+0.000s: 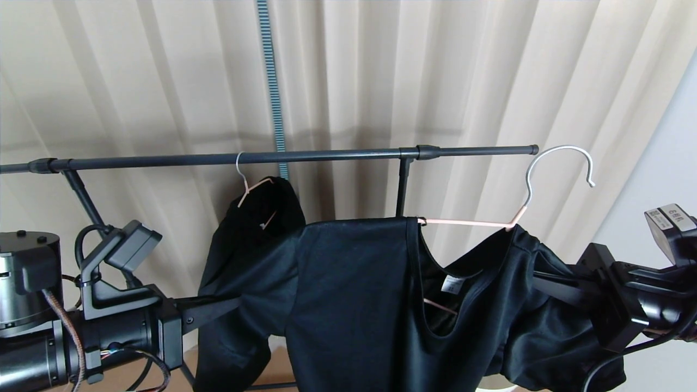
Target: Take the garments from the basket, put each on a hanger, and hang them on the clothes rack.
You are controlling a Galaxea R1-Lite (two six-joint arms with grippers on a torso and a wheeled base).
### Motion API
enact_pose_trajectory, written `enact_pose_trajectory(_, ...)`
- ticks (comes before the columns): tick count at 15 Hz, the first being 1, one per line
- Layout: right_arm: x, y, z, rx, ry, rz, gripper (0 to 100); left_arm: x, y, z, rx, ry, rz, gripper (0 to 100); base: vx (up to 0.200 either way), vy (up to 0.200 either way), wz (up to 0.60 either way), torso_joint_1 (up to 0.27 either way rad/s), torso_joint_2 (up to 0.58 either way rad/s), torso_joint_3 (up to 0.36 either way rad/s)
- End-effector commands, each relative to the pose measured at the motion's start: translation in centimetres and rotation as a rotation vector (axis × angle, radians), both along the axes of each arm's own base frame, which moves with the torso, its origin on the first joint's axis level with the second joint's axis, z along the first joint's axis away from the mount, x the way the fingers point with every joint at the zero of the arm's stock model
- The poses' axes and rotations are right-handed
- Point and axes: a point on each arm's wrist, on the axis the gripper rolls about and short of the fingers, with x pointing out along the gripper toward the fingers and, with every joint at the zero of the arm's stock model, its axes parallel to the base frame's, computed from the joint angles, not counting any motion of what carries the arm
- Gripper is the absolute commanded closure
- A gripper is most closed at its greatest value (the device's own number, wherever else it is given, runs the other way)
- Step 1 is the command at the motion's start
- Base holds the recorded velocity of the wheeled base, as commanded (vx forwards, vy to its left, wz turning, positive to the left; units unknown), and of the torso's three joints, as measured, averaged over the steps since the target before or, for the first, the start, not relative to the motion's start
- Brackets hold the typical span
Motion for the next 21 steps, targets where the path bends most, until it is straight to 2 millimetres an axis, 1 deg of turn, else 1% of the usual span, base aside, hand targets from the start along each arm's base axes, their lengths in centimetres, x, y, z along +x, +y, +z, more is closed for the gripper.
enact_pose_trajectory(1, 0.1, 0.0, -0.2, 0.000, 0.008, 0.000, 100, 0.0, -0.1, 0.2, -0.008, -0.004, -0.002, 100, 0.000, 0.000, 0.00, 0.000, 0.00, 0.000)
enact_pose_trajectory(3, 0.1, 0.0, -0.2, -0.001, 0.009, 0.000, 100, 0.1, -0.1, 0.3, -0.011, -0.005, -0.002, 100, 0.000, 0.000, 0.00, 0.000, 0.00, 0.000)
enact_pose_trajectory(4, 0.1, 0.0, -0.2, -0.001, 0.011, 0.000, 100, -0.1, -0.1, 0.5, -0.013, -0.012, -0.004, 0, 0.000, 0.000, 0.00, 0.000, 0.00, 0.000)
enact_pose_trajectory(7, 0.0, 0.1, -0.4, -0.002, 0.014, 0.002, 100, 0.0, -0.3, 1.0, -0.023, -0.033, -0.008, 0, 0.000, 0.000, 0.00, 0.000, 0.00, 0.000)
enact_pose_trajectory(8, 0.0, 0.2, -0.4, -0.002, 0.016, 0.008, 100, -0.2, -0.4, 1.6, -0.039, -0.051, -0.017, 0, 0.000, 0.000, 0.00, 0.000, 0.00, 0.000)
enact_pose_trajectory(10, -0.4, 0.9, -0.7, -0.005, 0.032, 0.043, 100, 0.1, -1.3, 3.7, -0.102, -0.086, -0.065, 0, 0.000, 0.000, 0.00, 0.000, 0.00, 0.000)
enact_pose_trajectory(11, -0.5, 1.2, -0.9, -0.006, 0.037, 0.059, 100, 0.6, -2.1, 5.4, -0.150, -0.098, -0.084, 0, 0.000, 0.000, 0.00, 0.000, 0.00, 0.000)
enact_pose_trajectory(13, -0.7, 1.5, -1.0, -0.008, 0.043, 0.074, 100, 1.6, -3.5, 7.5, -0.177, -0.089, -0.124, 0, 0.000, 0.000, 0.00, 0.000, 0.00, 0.000)
enact_pose_trajectory(14, -0.7, 1.6, -1.1, -0.008, 0.043, 0.079, 100, 1.9, -3.9, 7.8, -0.171, -0.076, -0.132, 0, 0.000, 0.000, 0.00, 0.000, 0.00, 0.000)
enact_pose_trajectory(15, -1.0, 1.8, -1.2, -0.010, 0.049, 0.088, 100, 2.5, -5.0, 8.9, -0.154, -0.044, -0.163, 0, 0.000, 0.000, 0.00, 0.000, 0.00, 0.000)
enact_pose_trajectory(17, -1.2, 2.1, -1.3, -0.011, 0.052, 0.106, 100, 3.2, -6.0, 10.3, -0.140, -0.061, -0.175, 0, 0.000, 0.000, 0.00, 0.000, 0.00, 0.000)
enact_pose_trajectory(18, -1.4, 2.5, -1.5, -0.013, 0.062, 0.125, 100, 3.8, -6.7, 10.9, -0.142, -0.073, -0.193, 0, 0.000, 0.000, 0.00, 0.000, 0.00, 0.000)
enact_pose_trajectory(19, -1.5, 2.7, -1.5, -0.014, 0.065, 0.137, 100, 3.8, -7.5, 11.1, -0.139, -0.071, -0.220, 0, 0.000, 0.000, 0.00, 0.000, 0.00, 0.000)
enact_pose_trajectory(20, -1.5, 2.8, -1.5, -0.014, 0.065, 0.140, 100, 3.7, -7.9, 11.1, -0.128, -0.067, -0.238, 0, 0.000, 0.000, 0.00, 0.000, 0.00, 0.000)
enact_pose_trajectory(21, -1.7, 3.0, -1.7, -0.015, 0.071, 0.151, 100, 3.8, -8.7, 10.9, -0.096, -0.060, -0.272, 0, 0.000, 0.000, 0.00, 0.000, 0.00, 0.000)
